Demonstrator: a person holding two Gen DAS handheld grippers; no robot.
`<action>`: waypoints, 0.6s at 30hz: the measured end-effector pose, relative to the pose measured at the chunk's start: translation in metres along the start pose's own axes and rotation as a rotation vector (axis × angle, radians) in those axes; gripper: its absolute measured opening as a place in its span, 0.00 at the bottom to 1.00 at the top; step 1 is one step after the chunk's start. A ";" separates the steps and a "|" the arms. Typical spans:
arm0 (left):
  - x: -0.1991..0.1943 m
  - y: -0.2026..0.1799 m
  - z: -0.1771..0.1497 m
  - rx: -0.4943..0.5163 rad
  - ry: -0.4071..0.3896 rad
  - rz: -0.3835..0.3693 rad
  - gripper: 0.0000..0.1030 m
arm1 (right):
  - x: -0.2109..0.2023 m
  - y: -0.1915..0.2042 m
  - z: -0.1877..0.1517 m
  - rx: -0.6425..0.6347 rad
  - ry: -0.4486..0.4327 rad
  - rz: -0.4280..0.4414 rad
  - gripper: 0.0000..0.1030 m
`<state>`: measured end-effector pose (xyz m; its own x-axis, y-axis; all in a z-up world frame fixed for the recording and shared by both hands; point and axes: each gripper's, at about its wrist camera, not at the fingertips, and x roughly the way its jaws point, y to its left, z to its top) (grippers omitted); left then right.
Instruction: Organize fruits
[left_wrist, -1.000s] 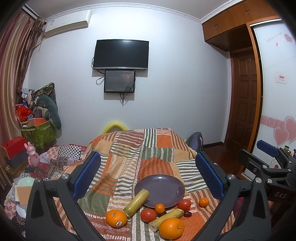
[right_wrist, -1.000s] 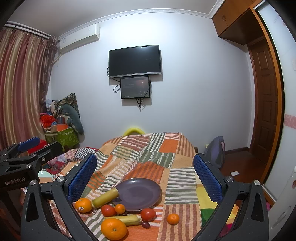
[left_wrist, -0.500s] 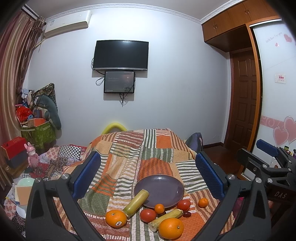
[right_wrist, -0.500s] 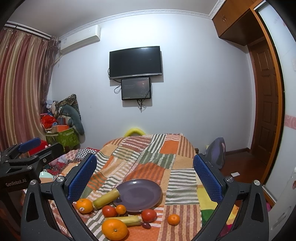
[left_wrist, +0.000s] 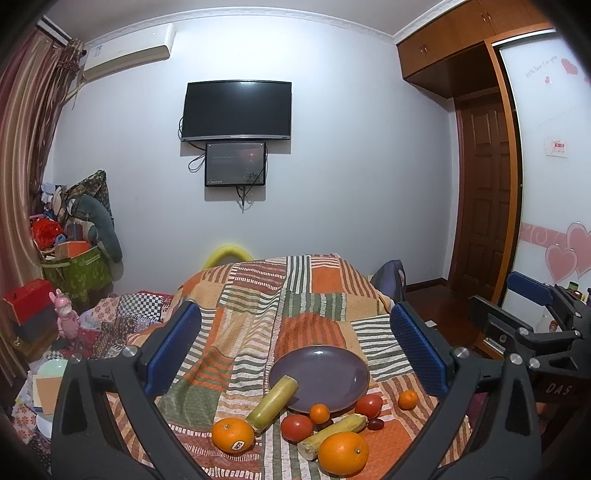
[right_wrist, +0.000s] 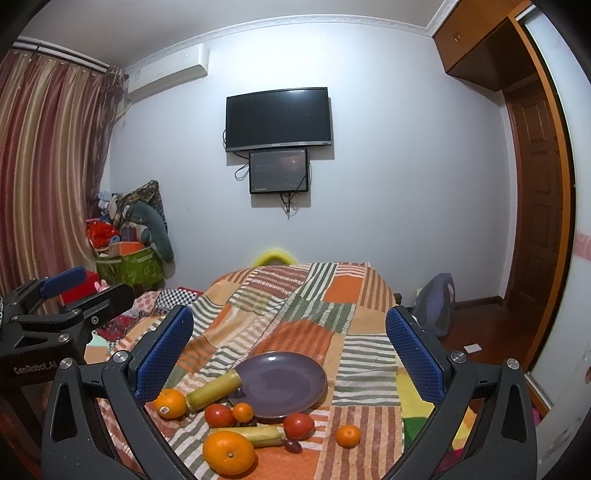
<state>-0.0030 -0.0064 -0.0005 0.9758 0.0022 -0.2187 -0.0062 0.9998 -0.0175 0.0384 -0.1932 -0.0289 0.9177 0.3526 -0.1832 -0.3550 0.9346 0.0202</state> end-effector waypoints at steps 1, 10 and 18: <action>0.001 0.000 -0.001 -0.001 0.003 -0.001 1.00 | 0.001 0.000 -0.001 -0.002 0.002 0.002 1.00; 0.017 0.008 -0.015 0.012 0.094 0.021 0.82 | 0.020 0.001 -0.025 -0.013 0.125 0.064 0.86; 0.034 0.030 -0.041 -0.011 0.221 0.042 0.69 | 0.042 0.005 -0.052 0.001 0.271 0.142 0.59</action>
<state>0.0208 0.0233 -0.0481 0.9028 0.0382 -0.4283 -0.0489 0.9987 -0.0140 0.0661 -0.1764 -0.0875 0.7779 0.4547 -0.4338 -0.4761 0.8770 0.0653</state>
